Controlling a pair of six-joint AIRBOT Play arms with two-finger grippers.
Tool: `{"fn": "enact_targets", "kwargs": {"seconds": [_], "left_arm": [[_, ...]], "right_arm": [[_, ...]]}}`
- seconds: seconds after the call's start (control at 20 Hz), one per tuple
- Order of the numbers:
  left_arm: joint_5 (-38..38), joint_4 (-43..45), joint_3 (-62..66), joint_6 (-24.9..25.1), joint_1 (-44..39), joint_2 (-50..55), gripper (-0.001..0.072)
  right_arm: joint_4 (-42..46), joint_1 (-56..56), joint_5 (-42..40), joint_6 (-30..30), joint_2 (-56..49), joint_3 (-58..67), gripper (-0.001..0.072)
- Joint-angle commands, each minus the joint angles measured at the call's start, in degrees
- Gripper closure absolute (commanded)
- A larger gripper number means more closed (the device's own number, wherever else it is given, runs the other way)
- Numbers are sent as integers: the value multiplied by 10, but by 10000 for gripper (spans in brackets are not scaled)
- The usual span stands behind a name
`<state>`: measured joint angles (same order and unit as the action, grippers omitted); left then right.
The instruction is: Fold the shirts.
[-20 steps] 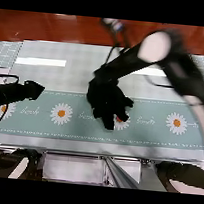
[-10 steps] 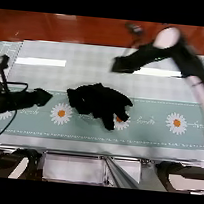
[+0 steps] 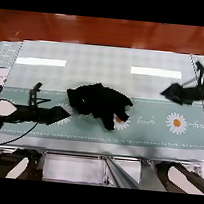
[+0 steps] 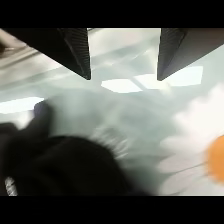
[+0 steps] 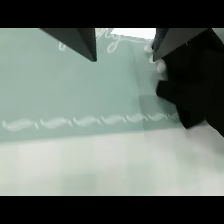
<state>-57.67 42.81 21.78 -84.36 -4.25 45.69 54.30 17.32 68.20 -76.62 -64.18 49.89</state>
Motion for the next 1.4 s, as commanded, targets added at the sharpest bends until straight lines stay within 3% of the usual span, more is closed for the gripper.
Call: {"fn": "enact_targets", "kwargs": {"seconds": [0.0, 0.15, 0.35, 0.4, 0.45, 0.5, 0.75, 0.9, 1.0, 1.15, 1.35], "left_arm": [[115, -197, -18, 143, -34, 109, 200], [173, -287, 3, 225, -89, 199, 200], [181, -321, 82, 254, -137, 303, 201], [173, -321, 103, 254, -137, 318, 228], [160, -316, 121, 254, -132, 327, 500], [151, -305, 134, 268, -126, 327, 672], [70, -252, 160, 273, -79, 326, 684], [64, -247, 160, 273, -72, 325, 684], [63, -248, 160, 273, -72, 325, 684], [55, -248, 160, 273, -72, 325, 684], [52, -248, 160, 271, -72, 325, 684]], "right_arm": [[-53, 44, -22, 55, 42, -117, 304], [-54, 44, -23, 57, 42, -125, 304], [-59, 43, -19, 58, 42, -125, 304], [-58, 43, -16, 58, 41, -125, 304], [-57, 43, -11, 59, 41, -127, 304], [-57, 43, -8, 61, 41, -131, 304], [-83, 43, -35, 86, 38, -185, 304], [-180, 23, -30, 131, -4, -185, 305], [-195, -36, -59, 140, -42, -183, 305], [-199, -90, -104, 156, -111, -139, 304], [-190, -122, -85, 150, -194, -38, 303]]}}
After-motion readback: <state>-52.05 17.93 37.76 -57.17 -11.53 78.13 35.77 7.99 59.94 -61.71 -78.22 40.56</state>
